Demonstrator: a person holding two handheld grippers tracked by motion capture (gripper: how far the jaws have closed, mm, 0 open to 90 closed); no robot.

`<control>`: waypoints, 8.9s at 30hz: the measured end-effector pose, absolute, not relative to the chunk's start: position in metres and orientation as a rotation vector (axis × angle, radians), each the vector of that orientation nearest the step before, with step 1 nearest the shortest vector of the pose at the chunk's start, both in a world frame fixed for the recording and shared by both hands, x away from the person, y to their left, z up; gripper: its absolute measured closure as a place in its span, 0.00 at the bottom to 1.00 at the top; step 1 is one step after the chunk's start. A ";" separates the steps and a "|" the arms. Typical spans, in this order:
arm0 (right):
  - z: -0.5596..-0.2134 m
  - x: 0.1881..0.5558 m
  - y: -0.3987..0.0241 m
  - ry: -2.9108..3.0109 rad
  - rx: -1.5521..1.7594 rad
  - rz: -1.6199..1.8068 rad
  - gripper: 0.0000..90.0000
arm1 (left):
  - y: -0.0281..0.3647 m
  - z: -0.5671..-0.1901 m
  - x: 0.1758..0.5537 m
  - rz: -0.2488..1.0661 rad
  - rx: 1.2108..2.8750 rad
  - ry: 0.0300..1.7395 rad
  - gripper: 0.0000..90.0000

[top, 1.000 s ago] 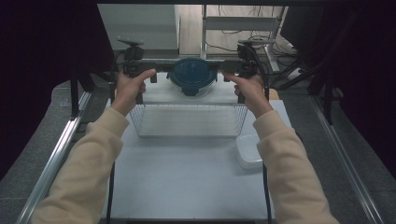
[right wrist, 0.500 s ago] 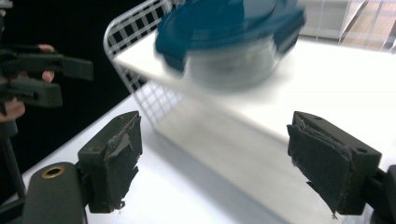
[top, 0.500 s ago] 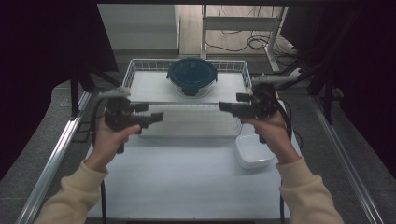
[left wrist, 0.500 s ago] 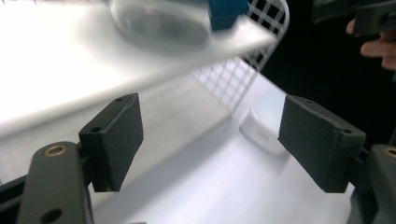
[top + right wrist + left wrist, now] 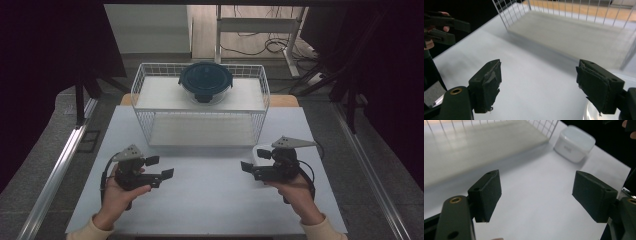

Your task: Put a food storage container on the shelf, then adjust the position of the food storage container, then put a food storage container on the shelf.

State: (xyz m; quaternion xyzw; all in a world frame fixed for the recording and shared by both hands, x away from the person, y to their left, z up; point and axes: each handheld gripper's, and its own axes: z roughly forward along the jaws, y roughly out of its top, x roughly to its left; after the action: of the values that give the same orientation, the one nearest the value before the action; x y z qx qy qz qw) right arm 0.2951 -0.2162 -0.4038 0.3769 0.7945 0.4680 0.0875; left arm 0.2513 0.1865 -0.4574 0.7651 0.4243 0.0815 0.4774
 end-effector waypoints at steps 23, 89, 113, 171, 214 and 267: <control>-0.423 0.302 -0.234 2.414 1.165 1.292 0.29 | 0.186 -0.482 0.247 0.211 1.933 1.074 0.25; -0.461 0.399 -0.197 2.732 1.122 0.557 1.00 | 0.186 -0.497 0.255 0.178 1.981 1.116 0.25; -0.469 0.369 -0.109 2.892 0.828 0.622 1.00 | 0.189 -0.498 0.256 0.180 1.976 1.123 0.25; -0.455 0.274 -0.256 2.513 1.188 1.050 0.31 | 0.130 -0.504 0.274 0.079 2.275 0.910 1.00; -0.454 0.274 -0.261 2.476 1.223 1.119 0.31 | 0.124 -0.493 0.251 -0.014 2.189 0.883 1.00; -0.476 0.273 -0.236 2.512 1.533 1.473 0.42 | 0.129 -0.502 0.264 -0.336 1.746 1.153 0.40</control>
State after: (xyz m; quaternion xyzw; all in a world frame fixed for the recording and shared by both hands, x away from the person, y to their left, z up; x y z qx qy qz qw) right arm 0.2731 -0.2364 -0.4759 0.4645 0.7612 0.4463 -0.0747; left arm 0.2637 0.1293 -0.5024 0.7186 0.4744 -0.1384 0.4893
